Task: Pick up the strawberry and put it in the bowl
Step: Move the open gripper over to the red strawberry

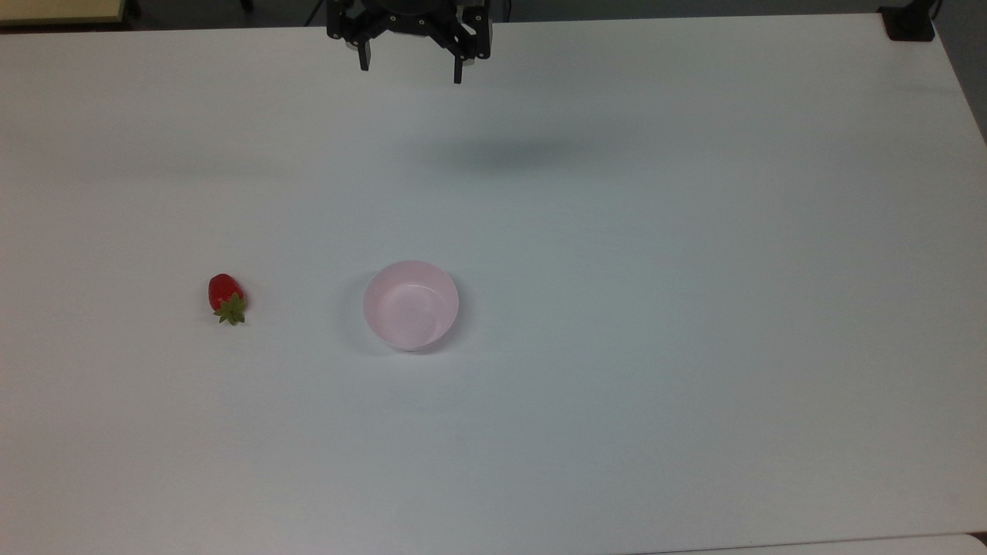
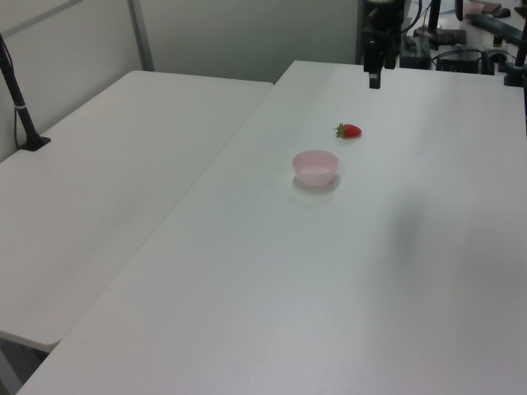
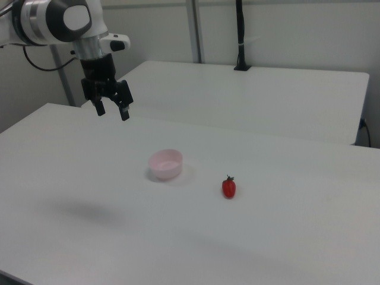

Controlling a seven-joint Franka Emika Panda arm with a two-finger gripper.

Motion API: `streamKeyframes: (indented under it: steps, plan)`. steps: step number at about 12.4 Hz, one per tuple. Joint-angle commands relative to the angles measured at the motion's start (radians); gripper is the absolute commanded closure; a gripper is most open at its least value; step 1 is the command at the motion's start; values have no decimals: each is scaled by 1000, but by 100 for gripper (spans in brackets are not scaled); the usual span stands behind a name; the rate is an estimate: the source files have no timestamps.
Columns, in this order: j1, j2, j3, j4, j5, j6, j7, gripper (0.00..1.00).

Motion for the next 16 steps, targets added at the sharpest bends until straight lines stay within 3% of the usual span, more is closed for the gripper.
streamKeyframes:
  steps: [1, 10, 13, 16]
  plan:
    - [-7, -26, -2, -21, 19, -8, -28, 0]
    - [-16, -4, -12, -10, 19, -14, -49, 0]
    - [-88, 40, -13, 25, 18, -3, -127, 0]
    - [-197, 114, -12, 62, 19, 23, -296, 0]
